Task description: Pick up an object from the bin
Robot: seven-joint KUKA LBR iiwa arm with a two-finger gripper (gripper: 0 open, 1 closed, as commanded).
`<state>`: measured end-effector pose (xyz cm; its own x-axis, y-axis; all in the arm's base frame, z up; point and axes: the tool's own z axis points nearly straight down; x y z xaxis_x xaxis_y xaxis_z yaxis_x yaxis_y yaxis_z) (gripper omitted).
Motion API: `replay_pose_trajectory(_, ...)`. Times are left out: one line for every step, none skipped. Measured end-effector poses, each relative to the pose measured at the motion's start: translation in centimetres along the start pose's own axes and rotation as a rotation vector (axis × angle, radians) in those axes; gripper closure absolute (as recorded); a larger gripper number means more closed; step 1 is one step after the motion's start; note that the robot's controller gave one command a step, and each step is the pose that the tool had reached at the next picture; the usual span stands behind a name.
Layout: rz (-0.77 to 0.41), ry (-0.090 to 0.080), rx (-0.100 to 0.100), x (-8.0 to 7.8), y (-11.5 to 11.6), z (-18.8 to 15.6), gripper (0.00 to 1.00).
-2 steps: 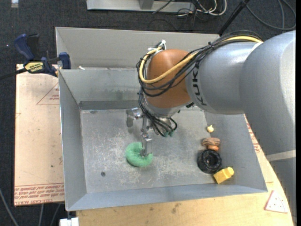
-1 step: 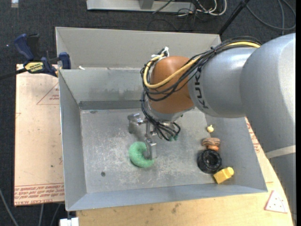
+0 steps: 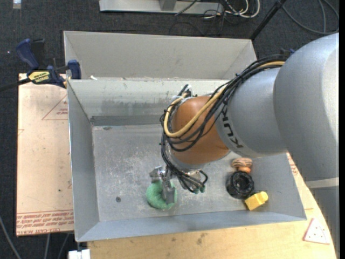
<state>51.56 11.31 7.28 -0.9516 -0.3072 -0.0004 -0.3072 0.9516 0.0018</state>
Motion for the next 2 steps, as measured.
replay_pose_trajectory(0.001, 0.0, 0.0, 0.0, 0.0, 0.0, 1.0)
replay_pose_trajectory(-0.013, 0.001, 0.001, 1.0, 0.9, -19.5, 1.0)
